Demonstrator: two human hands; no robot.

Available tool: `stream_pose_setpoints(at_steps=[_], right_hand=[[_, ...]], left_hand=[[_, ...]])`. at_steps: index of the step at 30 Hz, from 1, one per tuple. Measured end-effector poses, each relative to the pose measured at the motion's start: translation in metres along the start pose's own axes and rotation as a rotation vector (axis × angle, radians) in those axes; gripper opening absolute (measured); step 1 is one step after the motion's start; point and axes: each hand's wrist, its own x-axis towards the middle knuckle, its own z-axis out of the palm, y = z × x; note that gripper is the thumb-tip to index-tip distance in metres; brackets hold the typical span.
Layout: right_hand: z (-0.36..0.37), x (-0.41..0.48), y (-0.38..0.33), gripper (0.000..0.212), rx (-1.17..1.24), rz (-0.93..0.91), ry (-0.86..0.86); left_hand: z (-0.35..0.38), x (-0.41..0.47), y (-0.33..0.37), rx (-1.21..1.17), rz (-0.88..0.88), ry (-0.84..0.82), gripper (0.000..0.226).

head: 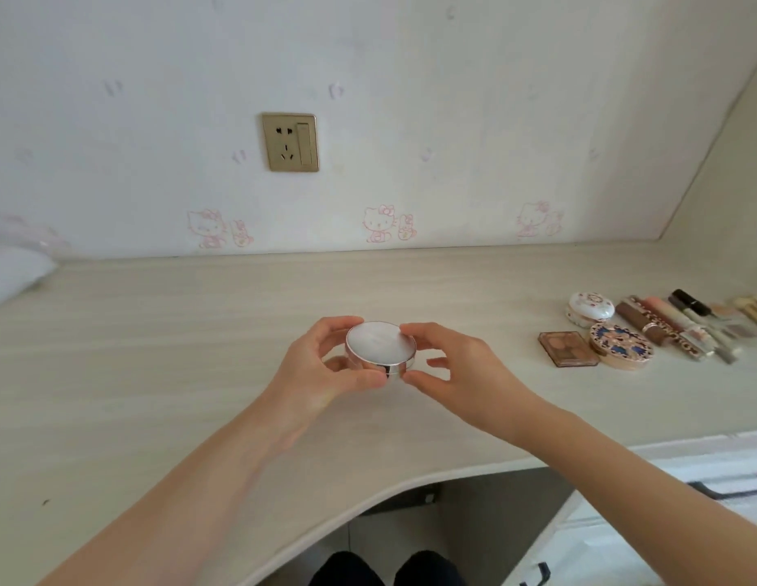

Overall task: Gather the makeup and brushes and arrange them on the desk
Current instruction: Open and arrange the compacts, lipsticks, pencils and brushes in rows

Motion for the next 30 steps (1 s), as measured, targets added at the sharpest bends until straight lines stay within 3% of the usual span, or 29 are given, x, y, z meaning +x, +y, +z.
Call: stream_pose_setpoints(at_steps=[6, 11, 20, 25, 30], right_hand=[[-0.008, -0.012, -0.015, 0.034, 0.065, 0.137, -0.062], [-0.014, -0.007, -0.018, 0.049, 0.059, 0.208, -0.086], [-0.022, 0.016, -0.017, 0.050, 0.018, 0.255, -0.112], [-0.022, 0.027, -0.007, 0.053, 0.097, 0.283, -0.093], [-0.023, 0.033, 0.001, 0.041, 0.380, 0.286, -0.125]], left_hand=[[0.022, -0.022, 0.002, 0.082, 0.107, 0.086, 0.074], [0.041, -0.019, -0.003, 0.147, 0.221, 0.137, 0.070], [0.044, 0.002, -0.008, 0.137, 0.251, 0.123, 0.075], [0.032, 0.002, 0.000, -0.161, 0.112, 0.046, 0.061], [0.027, 0.006, 0.000, -0.527, -0.083, -0.083, 0.047]])
